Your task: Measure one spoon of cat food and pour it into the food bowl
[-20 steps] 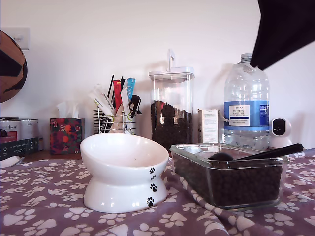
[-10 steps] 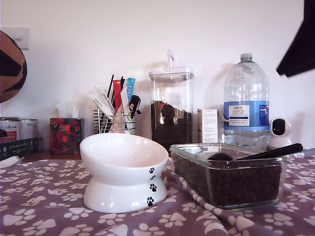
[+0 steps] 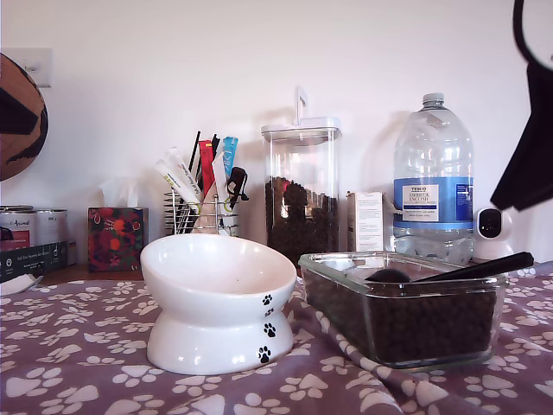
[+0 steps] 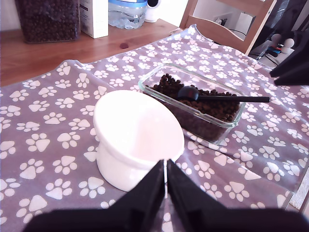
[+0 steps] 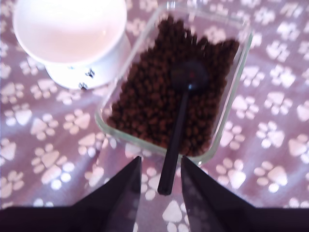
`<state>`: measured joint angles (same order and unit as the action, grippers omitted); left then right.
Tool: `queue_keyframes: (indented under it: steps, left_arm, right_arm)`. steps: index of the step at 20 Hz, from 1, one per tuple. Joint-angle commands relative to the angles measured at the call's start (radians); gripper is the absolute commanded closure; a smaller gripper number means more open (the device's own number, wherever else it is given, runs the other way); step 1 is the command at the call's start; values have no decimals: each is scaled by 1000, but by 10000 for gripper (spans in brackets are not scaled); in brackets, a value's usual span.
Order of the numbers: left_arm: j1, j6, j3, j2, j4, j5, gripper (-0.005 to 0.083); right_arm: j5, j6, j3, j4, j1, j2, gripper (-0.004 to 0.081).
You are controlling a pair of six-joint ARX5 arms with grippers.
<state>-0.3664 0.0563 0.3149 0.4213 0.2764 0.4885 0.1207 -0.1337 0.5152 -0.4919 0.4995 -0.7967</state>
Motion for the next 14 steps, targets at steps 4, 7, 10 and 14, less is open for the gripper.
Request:
queue_keyframes:
  steps: [4,7,10,14]
  left_arm:
    - [-3,-1,-2,4,-8,0,793]
    - [-3,-1,-2,4,-8,0,793]
    - [-3,-1,-2,4,-8,0,793]
    - [-3,-1,-2,4,-7,0,793]
  right_arm:
    - [0,2,-13,69,4,-135,538]
    - [0,2,-14,102,3,-205,538]
    - [-1,27,-53,194,2,-239,541]
    - [-9,58,-111,264,0,-239,550]
